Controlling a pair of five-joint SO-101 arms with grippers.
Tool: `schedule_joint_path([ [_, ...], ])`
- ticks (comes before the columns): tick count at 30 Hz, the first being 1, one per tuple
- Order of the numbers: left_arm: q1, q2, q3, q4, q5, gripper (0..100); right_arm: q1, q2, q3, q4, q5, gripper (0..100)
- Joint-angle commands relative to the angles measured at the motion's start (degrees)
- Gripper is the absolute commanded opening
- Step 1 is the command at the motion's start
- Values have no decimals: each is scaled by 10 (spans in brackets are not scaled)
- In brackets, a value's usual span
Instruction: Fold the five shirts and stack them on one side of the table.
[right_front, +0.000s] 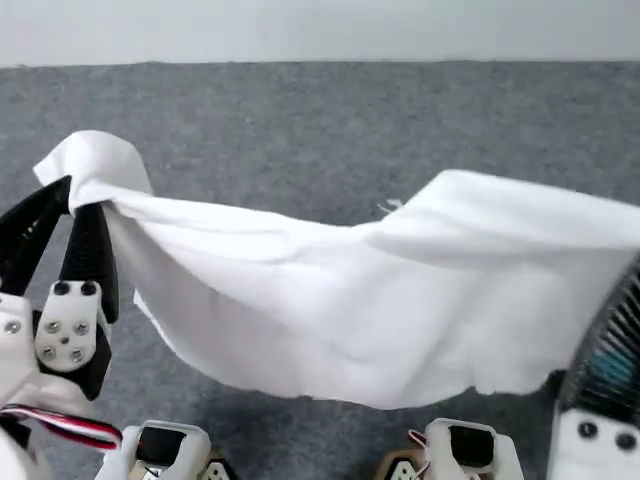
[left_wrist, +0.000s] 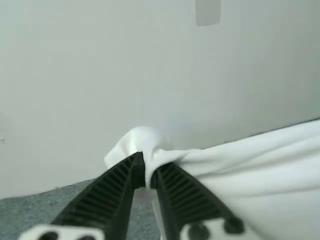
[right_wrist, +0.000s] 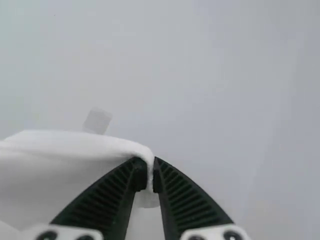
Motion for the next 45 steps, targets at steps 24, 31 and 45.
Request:
schedule_joint_path([
  [24, -36, 166, 339, -279, 1, 14, -72, 339, 130, -124, -3, 10],
  [31, -87, 319, 329, -418, 0, 14, -80, 510, 127, -278, 29, 10],
  [45, -68, 679, 47, -326, -47, 14, -119, 635, 127, -269, 59, 10],
])
